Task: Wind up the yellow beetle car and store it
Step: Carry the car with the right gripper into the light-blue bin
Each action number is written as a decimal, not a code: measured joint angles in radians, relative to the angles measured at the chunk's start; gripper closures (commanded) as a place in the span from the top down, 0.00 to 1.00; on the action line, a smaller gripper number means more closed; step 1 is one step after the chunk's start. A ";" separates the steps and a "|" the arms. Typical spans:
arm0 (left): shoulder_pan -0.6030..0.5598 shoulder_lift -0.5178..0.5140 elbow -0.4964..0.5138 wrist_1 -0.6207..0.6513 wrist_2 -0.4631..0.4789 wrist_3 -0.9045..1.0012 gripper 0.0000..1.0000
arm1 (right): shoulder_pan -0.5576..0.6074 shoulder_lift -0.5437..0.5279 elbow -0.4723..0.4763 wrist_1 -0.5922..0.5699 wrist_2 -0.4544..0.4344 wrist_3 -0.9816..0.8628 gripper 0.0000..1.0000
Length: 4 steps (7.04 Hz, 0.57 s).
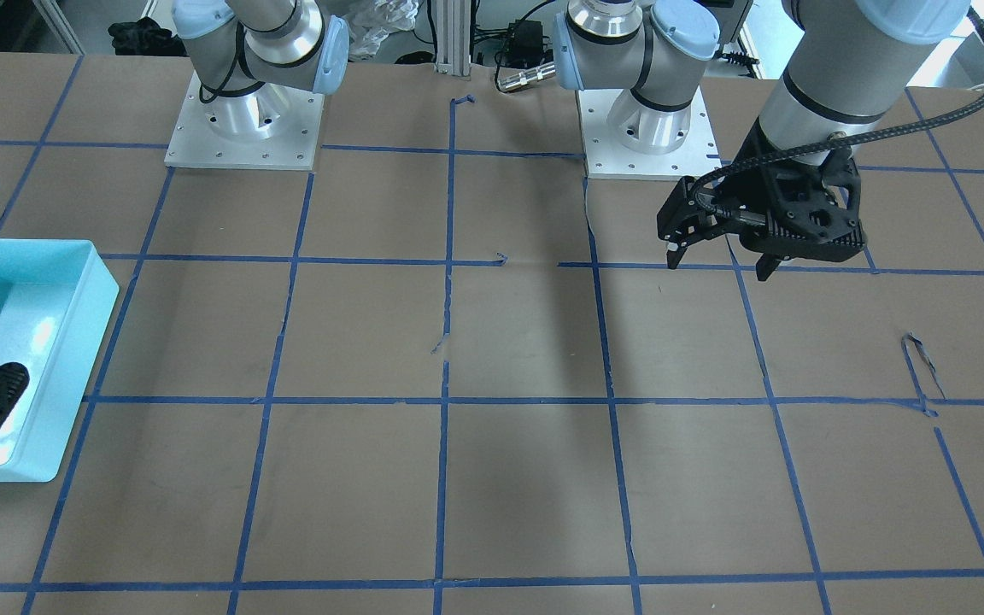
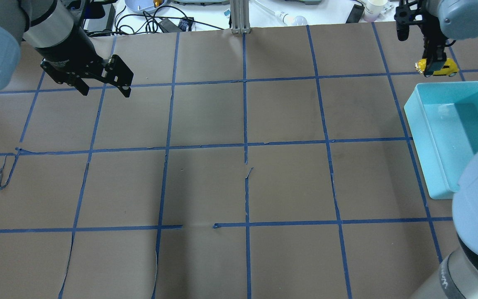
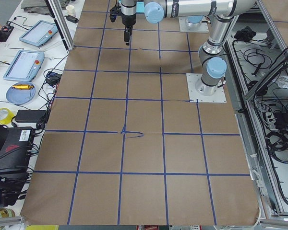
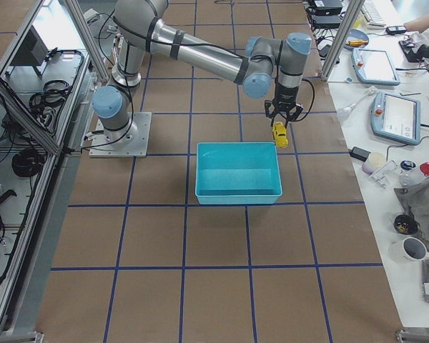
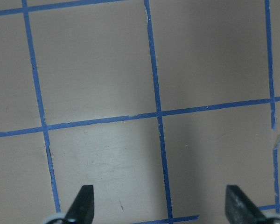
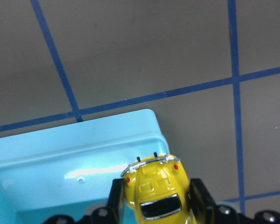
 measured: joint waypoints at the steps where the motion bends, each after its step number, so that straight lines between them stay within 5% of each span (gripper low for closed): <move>1: 0.000 0.000 0.000 0.000 0.000 0.000 1.00 | -0.062 -0.009 0.043 0.023 -0.009 0.002 0.00; 4: 0.001 0.000 0.000 0.000 -0.001 0.000 1.00 | -0.160 -0.024 0.214 -0.109 -0.040 0.010 0.00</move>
